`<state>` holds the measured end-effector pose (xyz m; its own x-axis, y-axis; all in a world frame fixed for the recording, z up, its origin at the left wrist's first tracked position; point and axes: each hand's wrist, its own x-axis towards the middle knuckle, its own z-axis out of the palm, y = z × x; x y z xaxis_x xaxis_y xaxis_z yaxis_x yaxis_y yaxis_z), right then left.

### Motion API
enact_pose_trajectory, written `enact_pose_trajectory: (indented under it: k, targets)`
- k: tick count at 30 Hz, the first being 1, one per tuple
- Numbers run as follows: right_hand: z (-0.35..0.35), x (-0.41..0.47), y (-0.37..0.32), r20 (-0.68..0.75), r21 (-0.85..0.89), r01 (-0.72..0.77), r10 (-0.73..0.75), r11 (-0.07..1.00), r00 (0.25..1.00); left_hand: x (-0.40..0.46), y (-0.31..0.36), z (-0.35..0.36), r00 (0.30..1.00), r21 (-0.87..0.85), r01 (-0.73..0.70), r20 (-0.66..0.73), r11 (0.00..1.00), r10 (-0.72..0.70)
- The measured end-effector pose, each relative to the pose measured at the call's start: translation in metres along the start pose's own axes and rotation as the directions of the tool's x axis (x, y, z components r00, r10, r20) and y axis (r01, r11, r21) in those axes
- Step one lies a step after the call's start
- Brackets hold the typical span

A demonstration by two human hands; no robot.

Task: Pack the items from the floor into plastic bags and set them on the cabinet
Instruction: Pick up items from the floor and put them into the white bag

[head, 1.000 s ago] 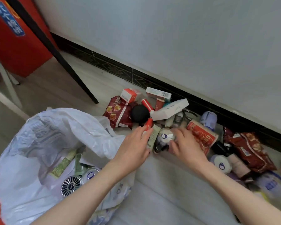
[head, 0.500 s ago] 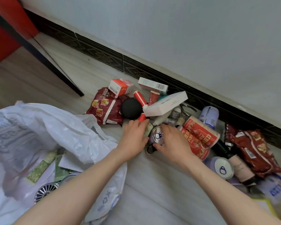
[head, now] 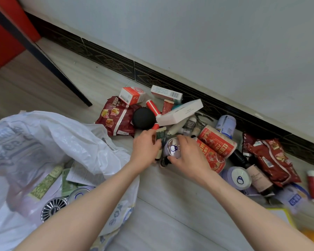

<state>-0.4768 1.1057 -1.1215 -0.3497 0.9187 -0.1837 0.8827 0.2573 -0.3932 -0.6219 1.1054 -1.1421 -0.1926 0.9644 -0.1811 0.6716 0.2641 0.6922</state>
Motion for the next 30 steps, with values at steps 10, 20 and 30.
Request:
enact_pose_trajectory:
  k: [10, 20, 30]
  targets:
    - [-0.042, -0.027, -0.032, -0.268, 0.172, 0.013, 0.034, 0.985, 0.963, -0.039, 0.02, -0.089, 0.968, -0.43, -0.074, -0.247, 0.9, -0.039]
    - [-0.035, -0.044, -0.163, -0.224, 0.292, 0.347, -0.289, 0.891, 0.931, -0.129, -0.077, -0.199, 0.867, -0.353, 0.149, -0.403, 0.924, -0.293]
    - [0.02, -0.019, -0.231, 0.114, 0.179, 0.539, -0.562, 0.823, 0.82, -0.16, -0.18, -0.204, 0.958, 0.285, 0.165, -0.276, 0.944, -0.084]
